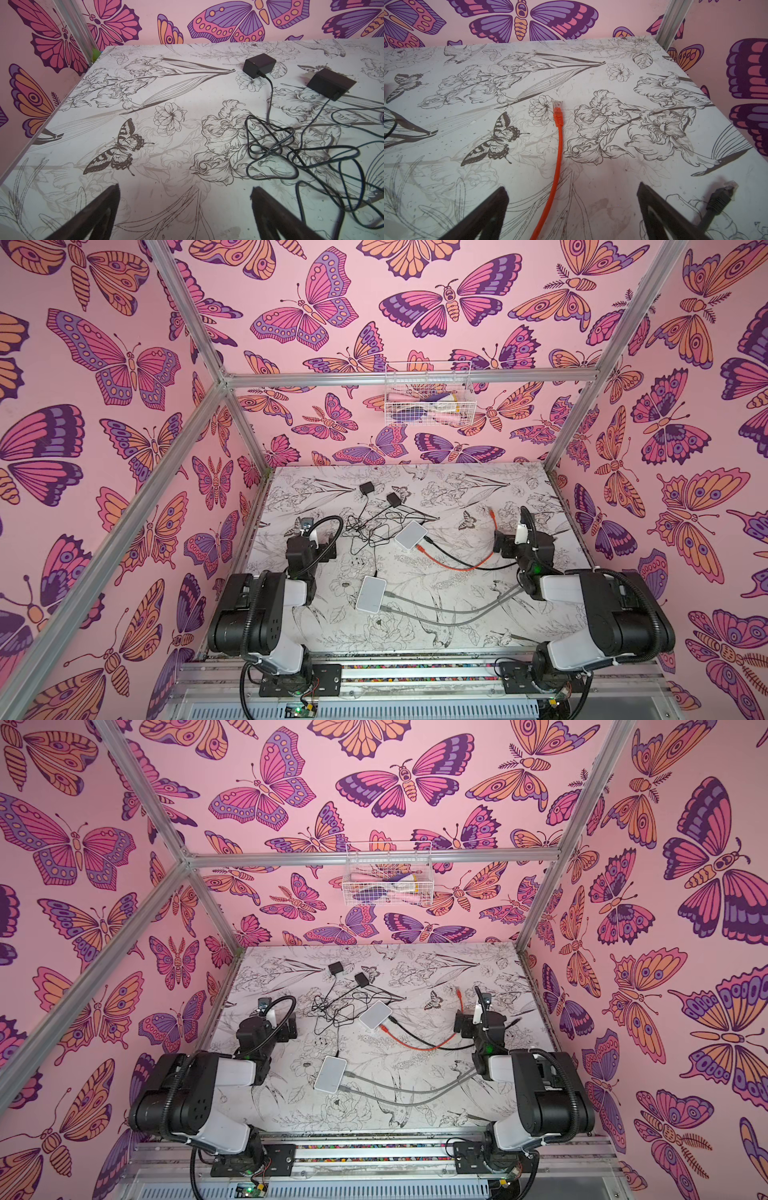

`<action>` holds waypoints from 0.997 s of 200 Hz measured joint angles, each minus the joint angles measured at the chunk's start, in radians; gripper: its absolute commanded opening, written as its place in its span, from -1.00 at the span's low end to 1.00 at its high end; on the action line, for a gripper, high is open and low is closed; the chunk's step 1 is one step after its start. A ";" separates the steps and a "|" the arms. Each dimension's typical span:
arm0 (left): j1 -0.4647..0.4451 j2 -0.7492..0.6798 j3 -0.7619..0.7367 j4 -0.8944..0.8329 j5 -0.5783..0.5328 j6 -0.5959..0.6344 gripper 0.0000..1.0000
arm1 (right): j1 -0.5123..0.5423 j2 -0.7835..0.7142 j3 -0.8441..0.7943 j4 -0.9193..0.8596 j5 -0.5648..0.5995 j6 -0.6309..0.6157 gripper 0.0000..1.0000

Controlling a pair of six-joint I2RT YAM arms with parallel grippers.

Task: Insert the plug into the switch port

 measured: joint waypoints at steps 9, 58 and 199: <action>0.000 0.000 0.000 0.000 0.000 0.000 1.00 | 0.000 0.000 0.000 0.000 0.000 0.000 0.97; 0.000 0.000 0.000 0.000 0.000 0.000 1.00 | 0.000 0.000 0.000 0.000 -0.001 0.000 0.98; 0.000 0.000 0.000 0.000 0.000 0.000 1.00 | 0.000 -0.004 0.000 -0.012 -0.008 -0.011 0.97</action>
